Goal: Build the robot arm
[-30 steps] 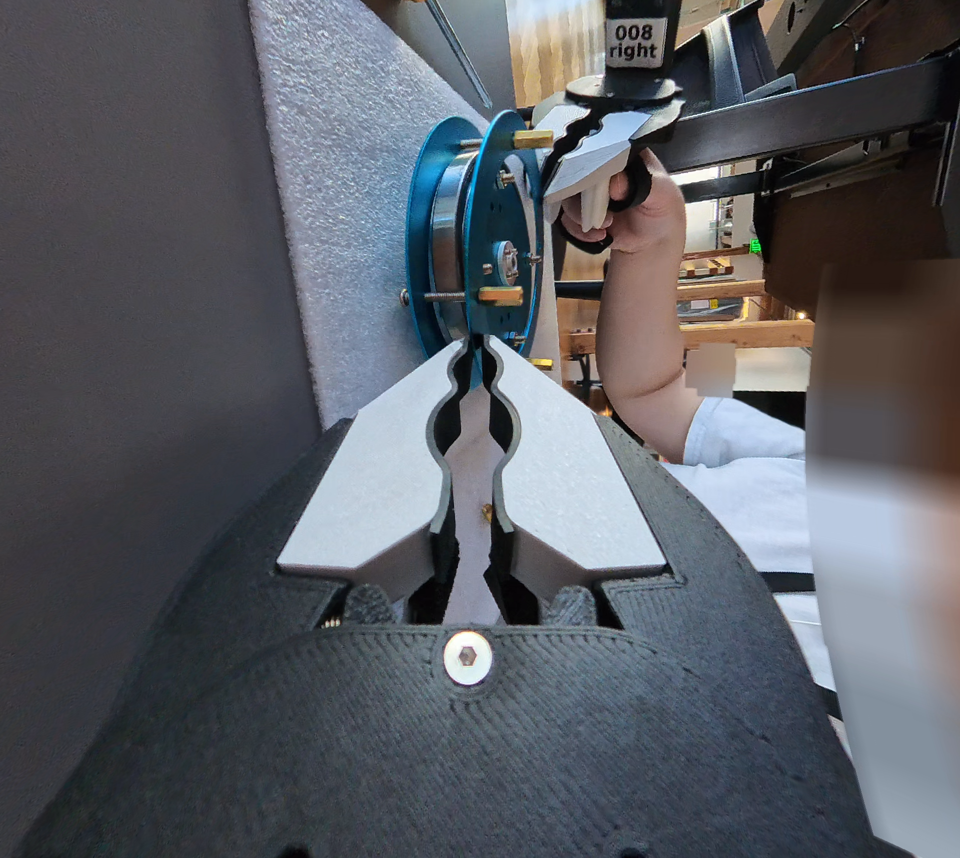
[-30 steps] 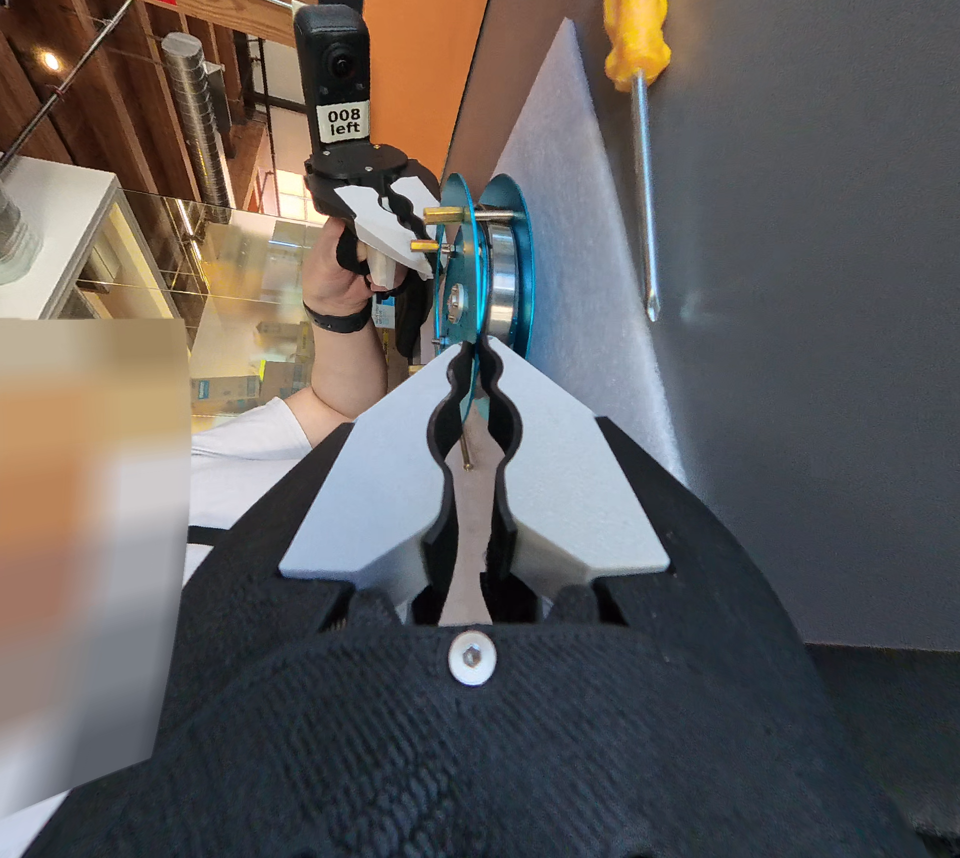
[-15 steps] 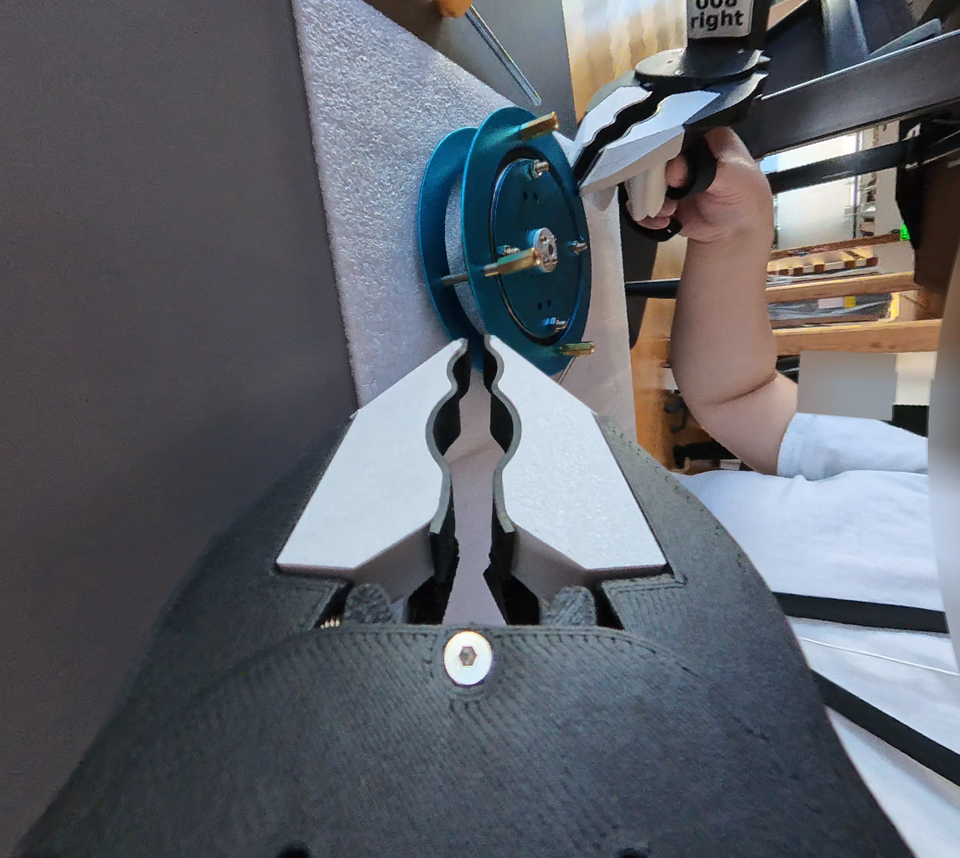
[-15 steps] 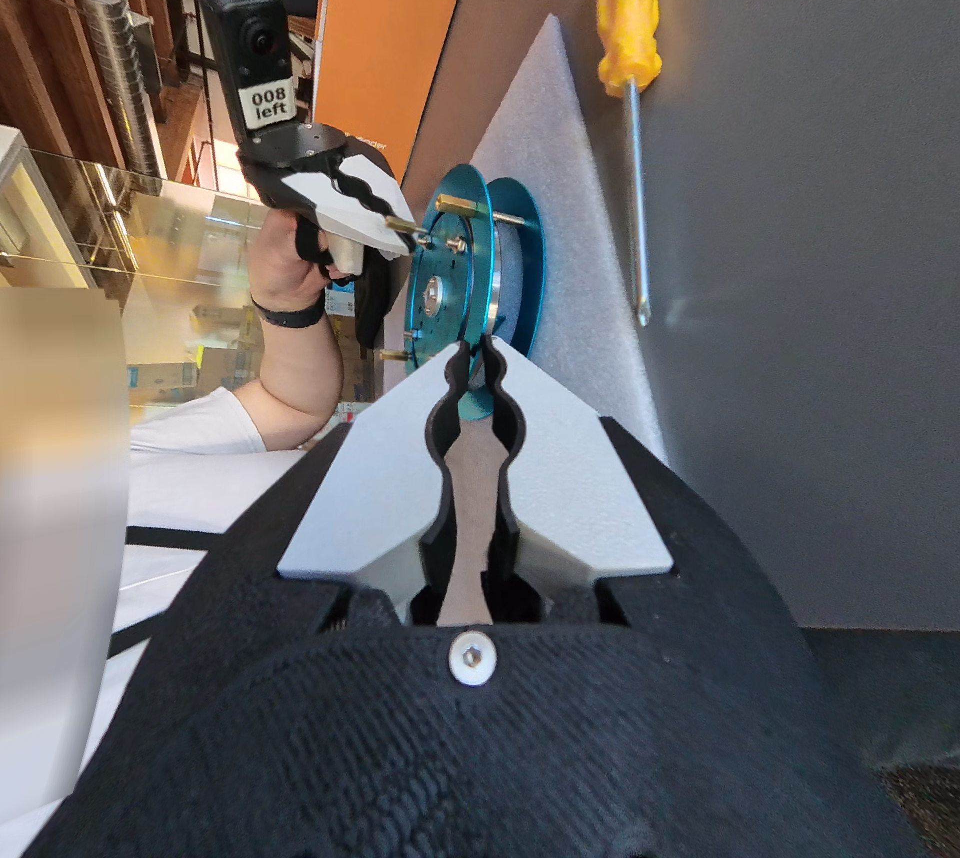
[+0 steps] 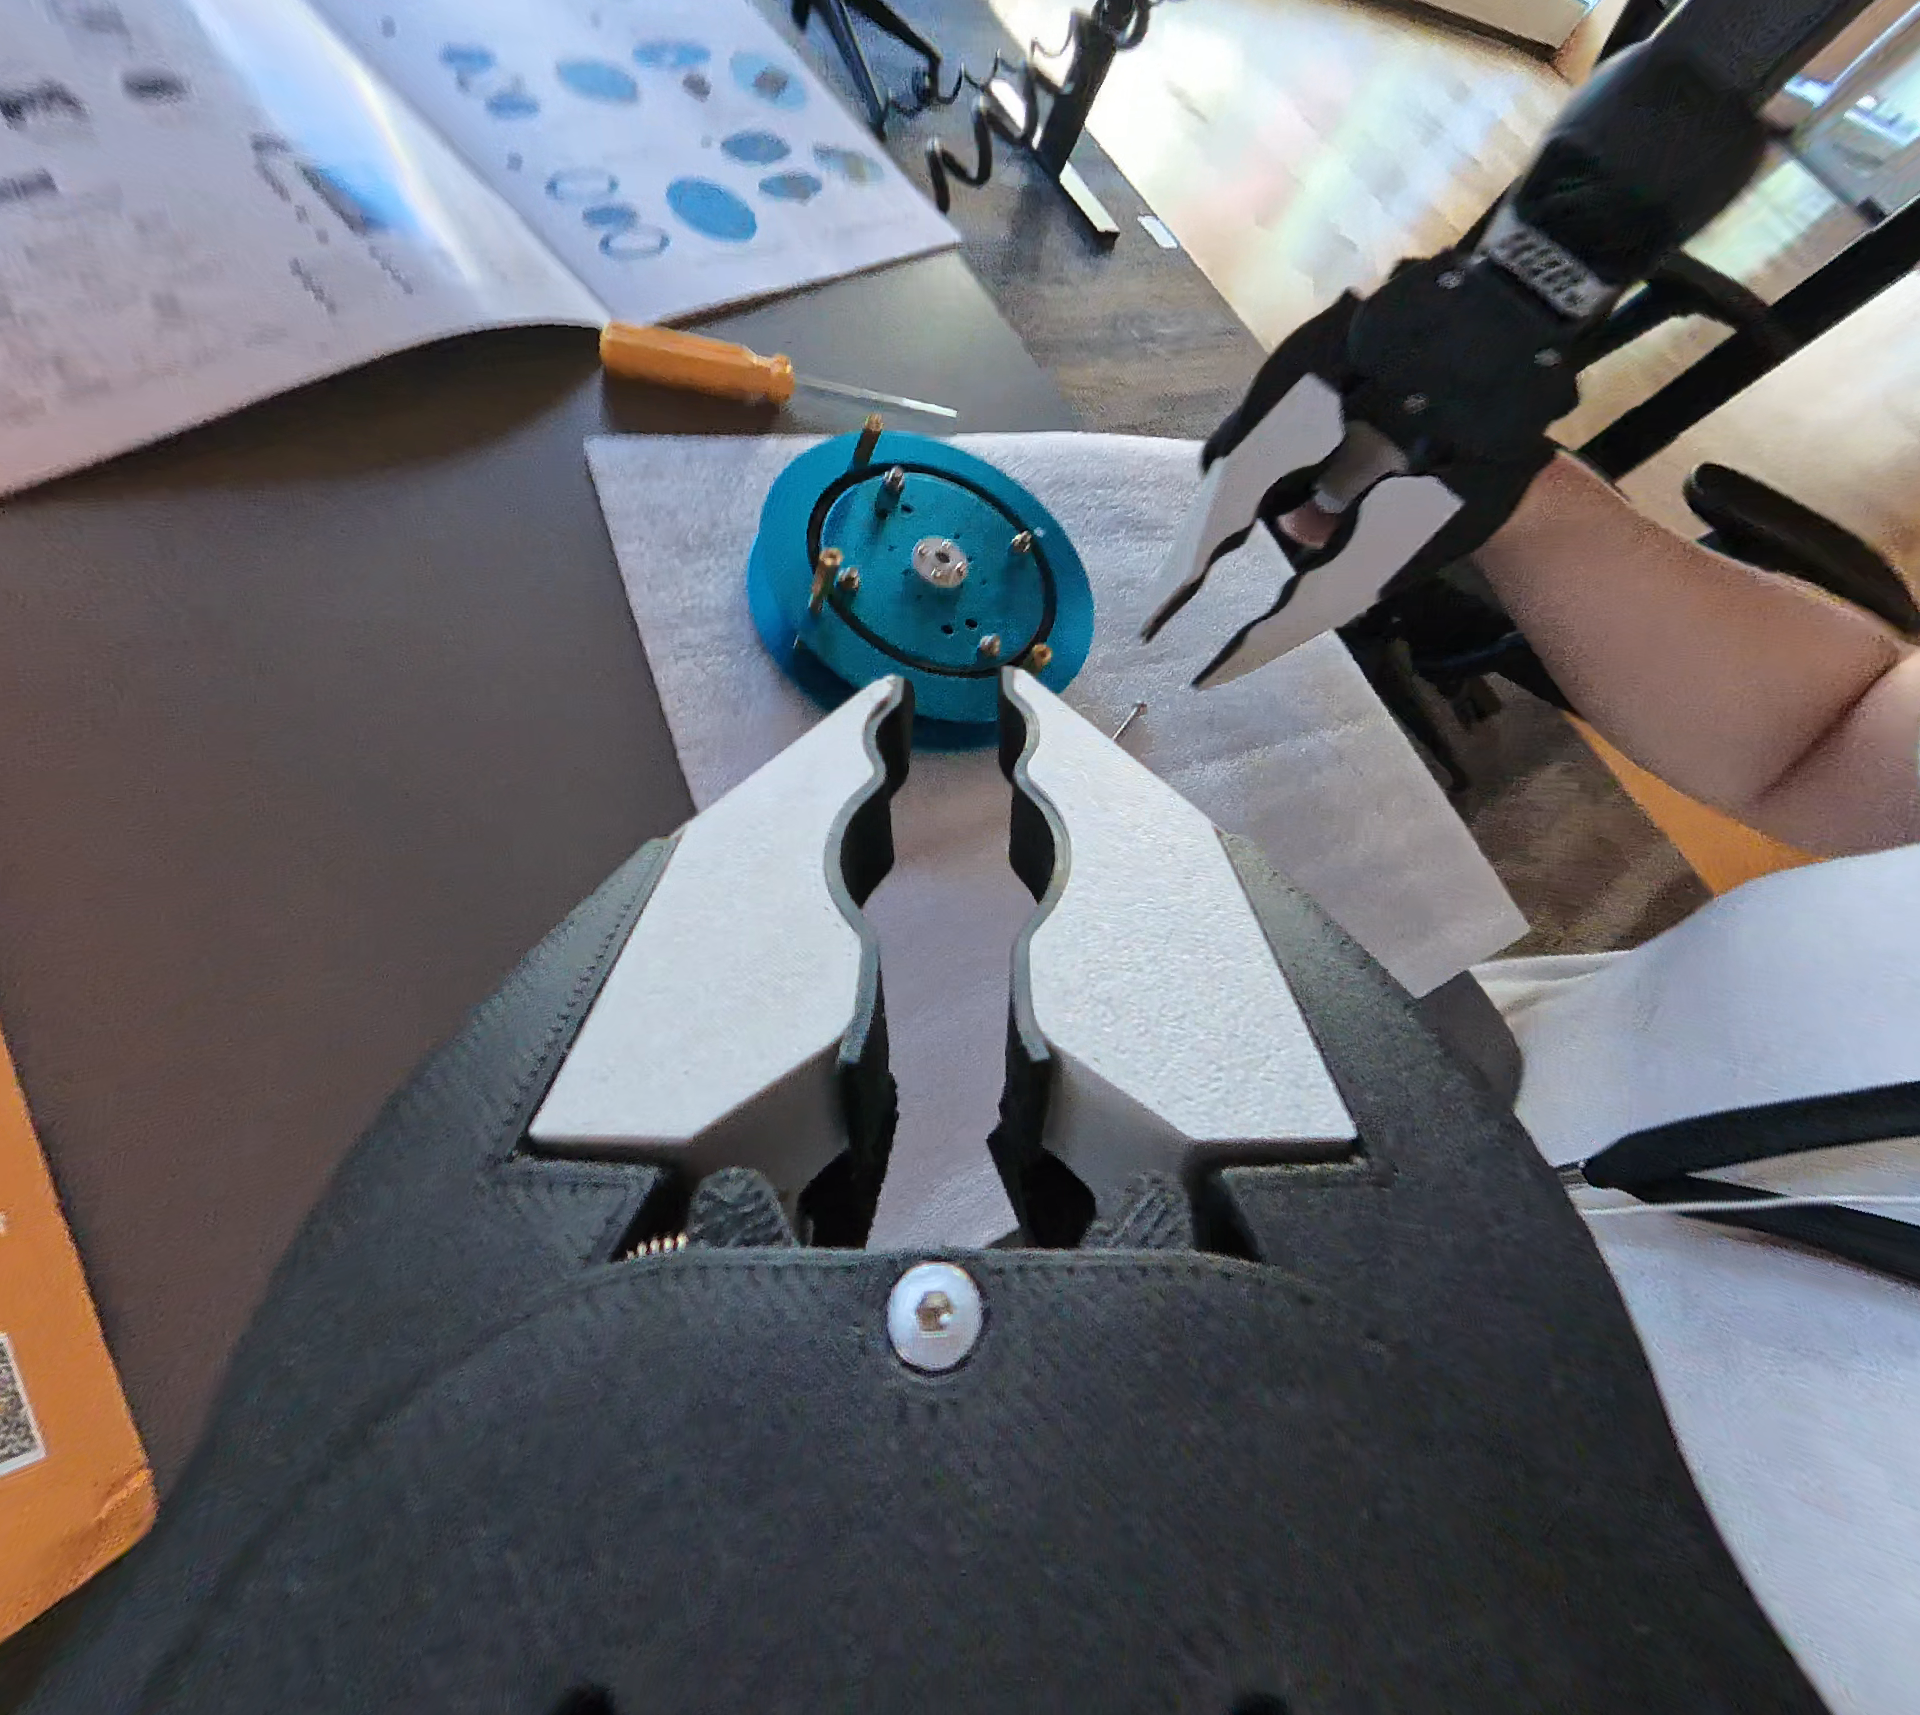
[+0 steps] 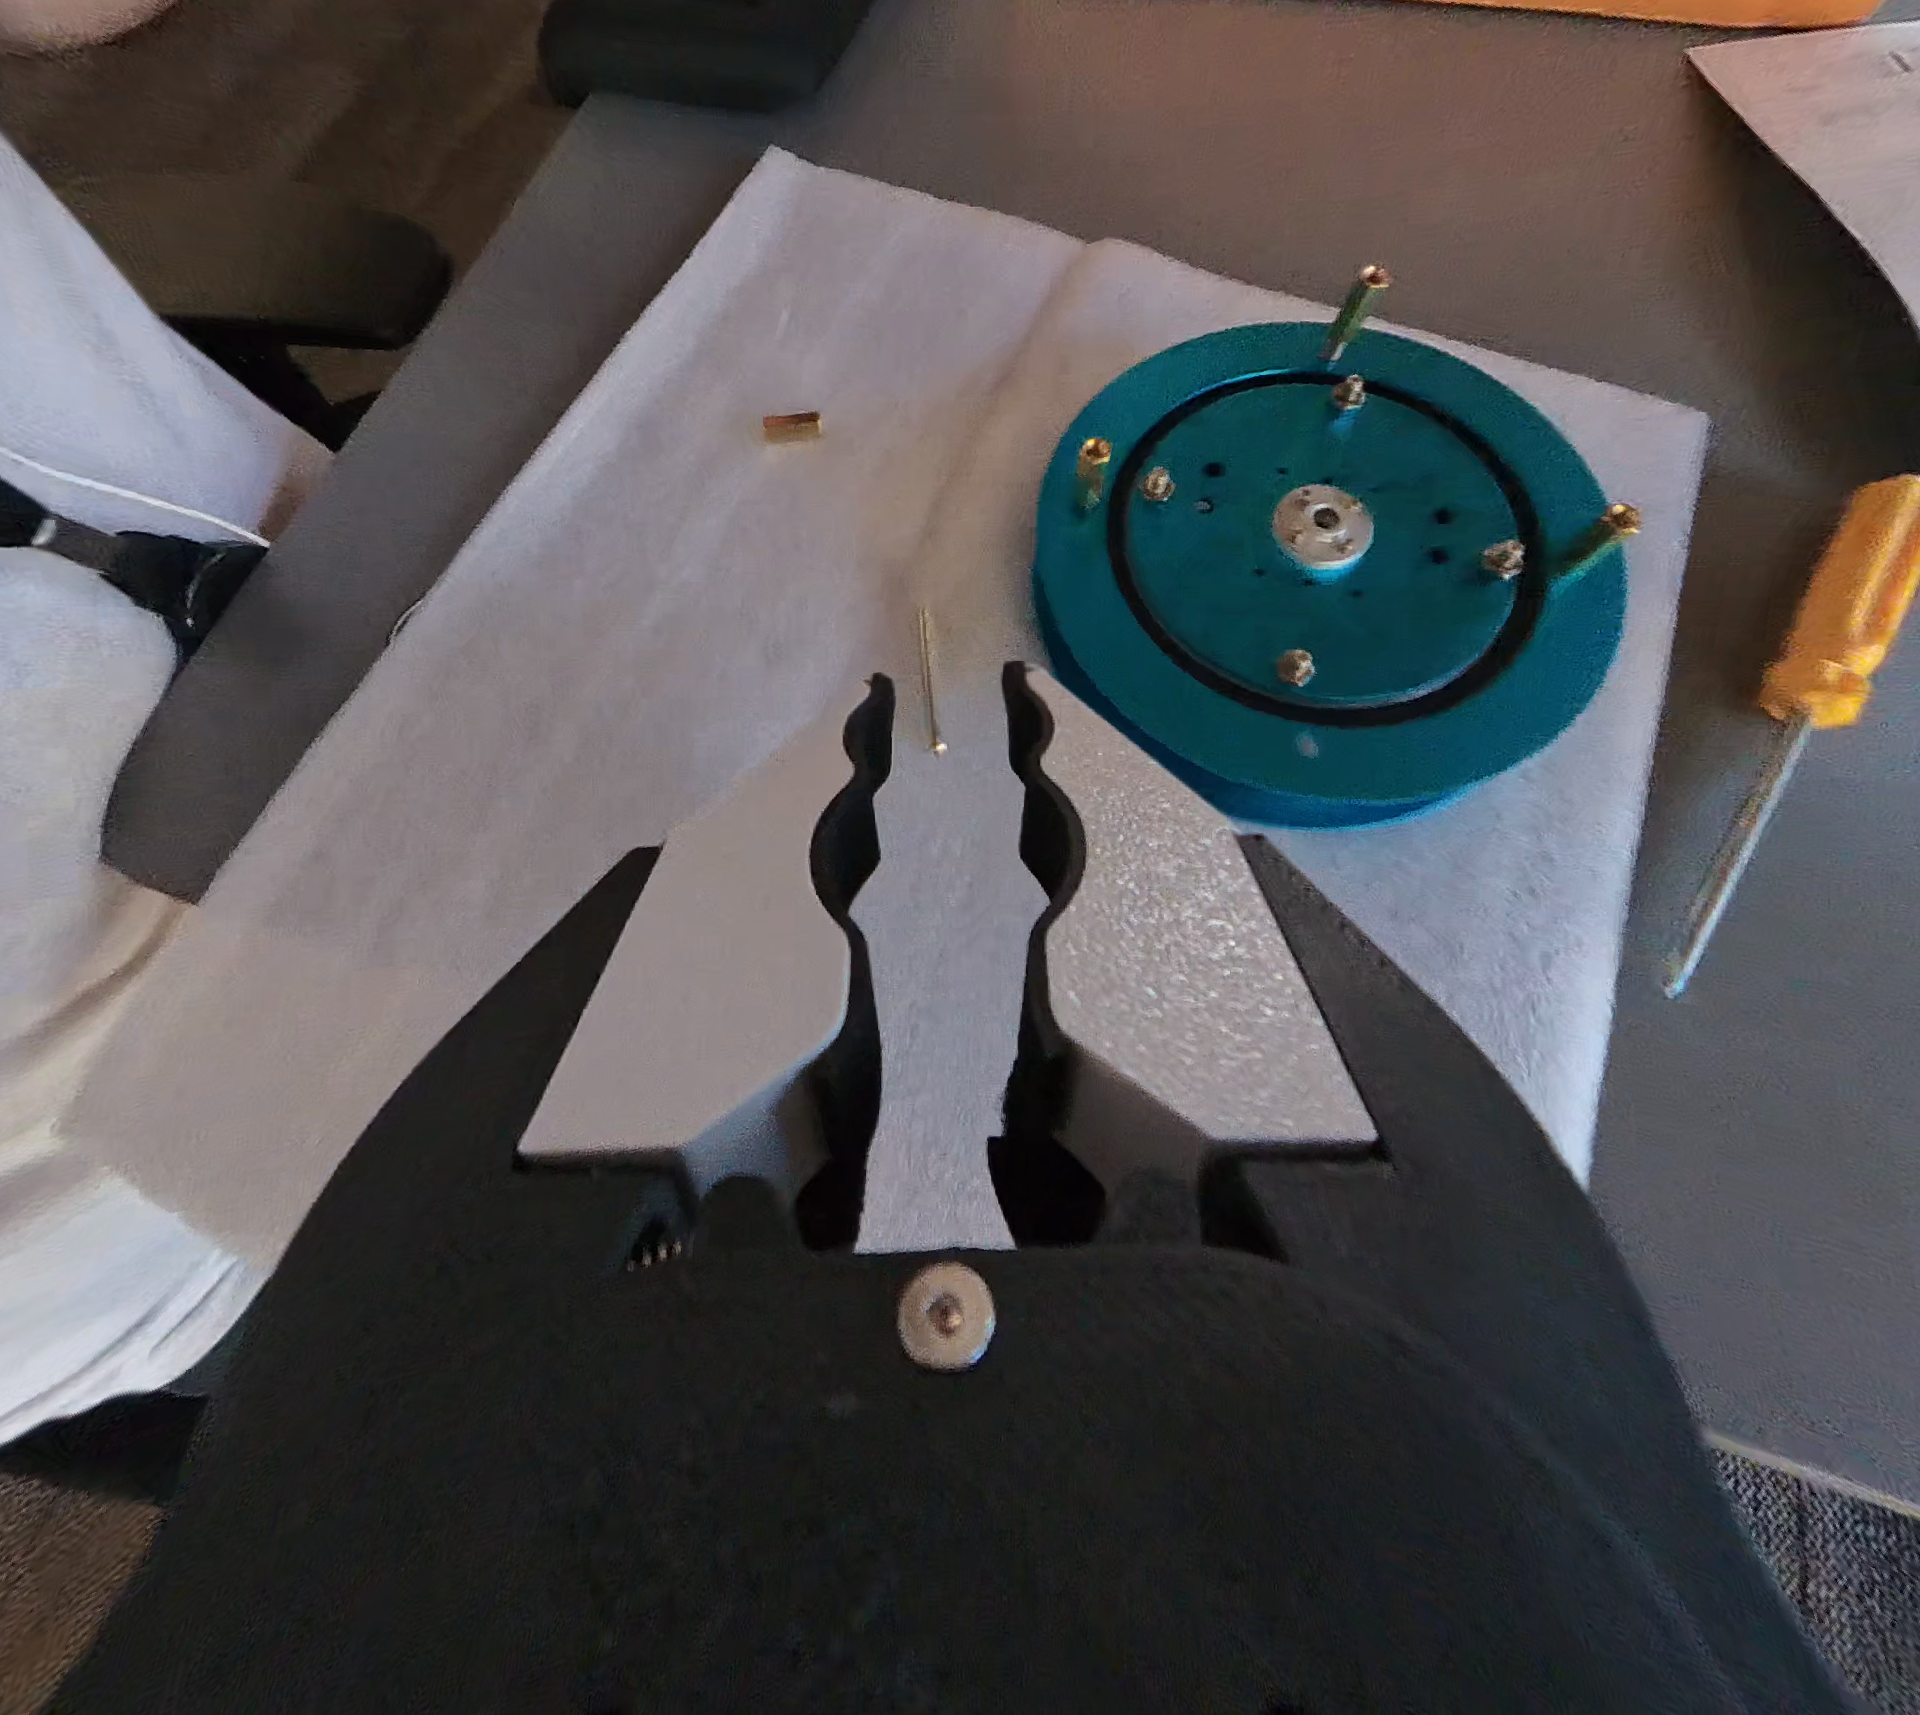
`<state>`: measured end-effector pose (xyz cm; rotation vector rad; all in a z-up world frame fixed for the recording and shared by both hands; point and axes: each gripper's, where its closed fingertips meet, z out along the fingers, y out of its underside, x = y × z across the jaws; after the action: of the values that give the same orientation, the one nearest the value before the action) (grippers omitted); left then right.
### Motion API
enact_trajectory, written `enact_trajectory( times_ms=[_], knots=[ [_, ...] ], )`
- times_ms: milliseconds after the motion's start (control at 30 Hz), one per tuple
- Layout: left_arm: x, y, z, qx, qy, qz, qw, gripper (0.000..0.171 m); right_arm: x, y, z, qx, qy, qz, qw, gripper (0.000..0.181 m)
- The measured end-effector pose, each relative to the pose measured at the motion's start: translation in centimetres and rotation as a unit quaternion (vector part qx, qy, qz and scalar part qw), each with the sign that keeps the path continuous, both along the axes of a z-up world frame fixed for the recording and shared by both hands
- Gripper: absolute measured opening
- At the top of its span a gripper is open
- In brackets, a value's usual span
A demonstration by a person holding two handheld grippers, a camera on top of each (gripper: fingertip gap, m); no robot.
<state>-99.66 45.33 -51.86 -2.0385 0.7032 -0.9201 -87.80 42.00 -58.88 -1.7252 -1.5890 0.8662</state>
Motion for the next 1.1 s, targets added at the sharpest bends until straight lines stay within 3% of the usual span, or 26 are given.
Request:
enact_trajectory(
  times_ms=[100, 233, 333, 467, 600, 733, 933, 1033, 1100],
  knots=[
    [0.4, -1.0, 1.2, 0.05, 0.017, 0.001, 0.999, 0.019, -0.8, -0.1, -1.6, 0.003, -0.037, 0.017, 0.999, 0.021],
    [1.4, -2.6, 0.7, 0.077, 0.055, -0.026, 0.995, 0.027, -1.1, -0.4, -3.3, 0.004, -0.082, 0.02, 0.996, 0.009],
    [2.9, -3.5, -0.7, 0.108, 0.094, -0.065, 0.988, 0.03, -0.7, -0.3, -2.2, 0.014, -0.06, 0.011, 0.998, 0.029],
    [4.9, -2.9, -3.8, 0.152, 0.183, -0.113, 0.965, 0.039, 1.4, 2.2, 0.8, 0.06, 0.015, -0.042, 0.997, 0.026],
    [7.2, -1.1, -5.3, 0.184, 0.231, -0.134, 0.946, 0.03, 2.7, 3.6, 0.1, 0.057, 0.027, -0.063, 0.996, 0.026],
    [8.7, -0.6, -5.8, 0.166, 0.215, -0.15, 0.951, 0.028, 2.9, 3.5, -0.6, 0.075, 0.034, -0.082, 0.993, 0.028],
    [7.6, -0.6, -5.2, 0.181, 0.2, -0.136, 0.953, 0.026, 3.9, 3.8, -0.9, 0.12, 0.023, -0.095, 0.988, 0.034],
    [5.2, 1.4, -4.3, 0.193, 0.201, -0.09, 0.956, 0.024, 3.7, 4.1, -0.3, 0.127, 0.027, -0.09, 0.988, 0.034],
    [4.0, 2.9, -3.8, 0.164, 0.173, -0.051, 0.97, 0.023, 2.5, 4.5, 1.2, 0.109, 0.061, -0.088, 0.988, 0.034]
  ],
)
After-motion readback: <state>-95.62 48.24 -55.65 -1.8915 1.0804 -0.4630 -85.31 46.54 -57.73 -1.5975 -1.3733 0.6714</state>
